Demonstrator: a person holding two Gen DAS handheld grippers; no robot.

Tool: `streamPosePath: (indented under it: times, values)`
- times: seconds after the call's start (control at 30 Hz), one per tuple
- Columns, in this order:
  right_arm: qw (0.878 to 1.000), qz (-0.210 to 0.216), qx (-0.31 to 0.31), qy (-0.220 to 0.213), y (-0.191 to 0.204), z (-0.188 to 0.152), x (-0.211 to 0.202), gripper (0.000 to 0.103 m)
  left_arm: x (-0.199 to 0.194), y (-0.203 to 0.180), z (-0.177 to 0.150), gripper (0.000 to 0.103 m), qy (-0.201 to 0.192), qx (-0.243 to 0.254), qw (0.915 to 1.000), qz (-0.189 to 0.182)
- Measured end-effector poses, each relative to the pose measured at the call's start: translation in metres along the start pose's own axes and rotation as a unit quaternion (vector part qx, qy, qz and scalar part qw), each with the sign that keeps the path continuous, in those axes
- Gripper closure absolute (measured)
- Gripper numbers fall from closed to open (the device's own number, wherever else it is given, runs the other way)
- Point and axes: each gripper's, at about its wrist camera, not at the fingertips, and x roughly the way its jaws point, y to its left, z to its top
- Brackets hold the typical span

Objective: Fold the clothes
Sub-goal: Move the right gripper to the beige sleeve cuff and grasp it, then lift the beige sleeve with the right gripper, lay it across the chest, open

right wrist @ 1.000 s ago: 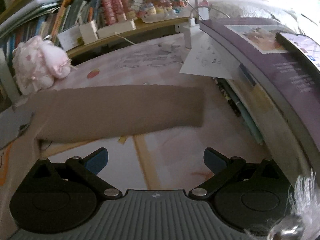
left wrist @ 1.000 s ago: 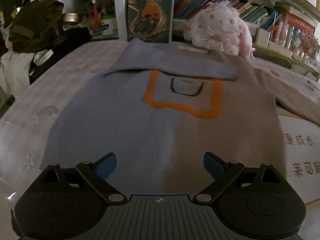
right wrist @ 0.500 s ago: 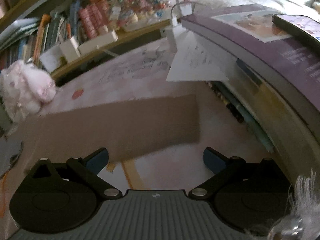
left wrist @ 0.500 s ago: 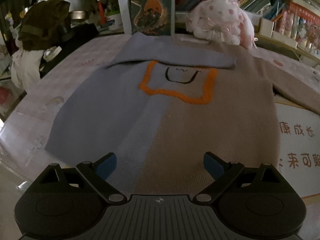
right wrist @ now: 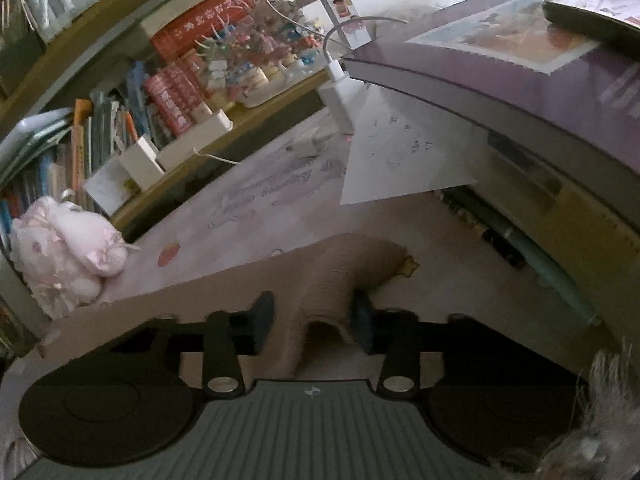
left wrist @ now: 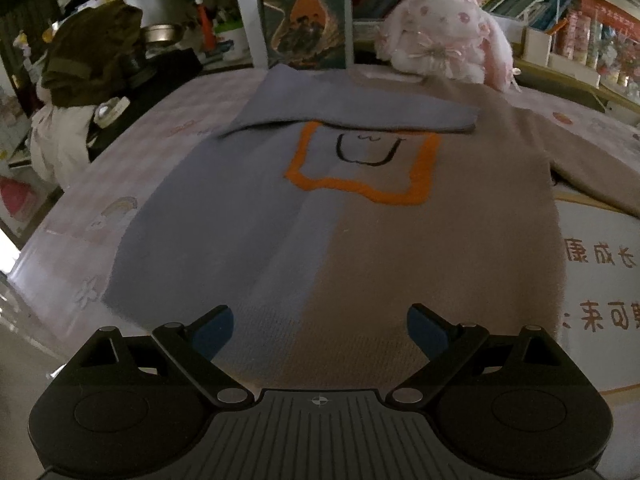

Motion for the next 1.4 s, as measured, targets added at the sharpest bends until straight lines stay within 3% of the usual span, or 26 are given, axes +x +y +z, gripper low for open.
streamPosePath:
  times: [0.17, 0.4, 0.63, 0.9, 1.23, 1.4]
  values:
    - [1.0, 0.01, -0.004, 0.002, 0.0, 0.003, -0.007, 0.092, 0.0, -0.007, 0.001, 0.007, -0.004, 0.013, 0.9999, -0.009]
    - [0.996, 0.081, -0.027, -0.03, 0.029, 0.022, -0.029, 0.092, 0.001, -0.009, 0.003, 0.007, -0.015, 0.02, 0.9996, -0.014]
    - [0.98, 0.187, -0.045, 0.04, 0.074, 0.041, -0.032, 0.092, 0.004, 0.004, 0.006, 0.007, -0.026, 0.004, 0.9995, -0.016]
    - [0.964, 0.249, -0.067, 0.055, 0.149, 0.044, -0.047, 0.092, 0.01, 0.032, 0.012, 0.007, -0.051, -0.002, 0.9982, -0.031]
    - [0.955, 0.27, -0.115, 0.029, 0.278, 0.0, -0.067, 0.092, 0.02, 0.097, 0.02, 0.007, -0.108, 0.083, 0.9873, -0.081]
    - [0.952, 0.255, -0.168, 0.033, 0.349, -0.047, -0.057, 0.092, 0.029, 0.142, 0.026, 0.007, -0.125, 0.099, 0.9824, -0.097]
